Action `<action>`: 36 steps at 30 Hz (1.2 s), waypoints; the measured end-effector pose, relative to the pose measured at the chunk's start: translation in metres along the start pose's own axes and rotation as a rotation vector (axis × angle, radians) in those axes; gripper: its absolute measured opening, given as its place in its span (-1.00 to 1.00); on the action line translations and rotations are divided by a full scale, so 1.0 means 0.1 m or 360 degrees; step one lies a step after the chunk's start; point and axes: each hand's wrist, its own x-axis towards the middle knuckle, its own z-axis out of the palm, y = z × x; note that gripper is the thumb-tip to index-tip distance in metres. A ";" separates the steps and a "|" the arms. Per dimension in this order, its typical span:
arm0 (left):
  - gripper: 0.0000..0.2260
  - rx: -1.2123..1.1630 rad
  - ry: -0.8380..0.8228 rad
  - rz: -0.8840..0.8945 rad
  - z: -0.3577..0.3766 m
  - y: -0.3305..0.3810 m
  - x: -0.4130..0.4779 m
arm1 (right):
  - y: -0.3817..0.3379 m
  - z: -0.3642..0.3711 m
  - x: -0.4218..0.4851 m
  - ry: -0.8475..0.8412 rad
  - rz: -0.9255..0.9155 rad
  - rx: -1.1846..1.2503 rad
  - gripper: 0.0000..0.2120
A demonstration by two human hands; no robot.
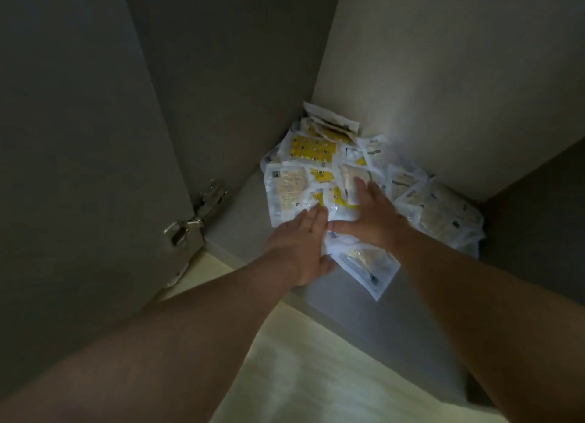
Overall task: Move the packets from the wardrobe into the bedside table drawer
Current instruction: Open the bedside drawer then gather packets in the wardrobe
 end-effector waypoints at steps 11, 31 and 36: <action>-0.53 0.0235 0.0458 -0.0065 0.14 -0.02 -0.09 | 0.18 0.20 -0.35 0.0372 -0.0060 -0.0017 -0.47; -0.01 0.0352 0.0738 0.0271 0.37 0.14 -0.55 | 0.72 0.92 -1.35 0.1031 -0.0293 0.0062 -0.61; -0.15 0.0451 -0.0010 0.0223 0.25 0.35 -0.30 | 0.66 0.68 -1.22 0.0237 0.0013 0.0038 -0.12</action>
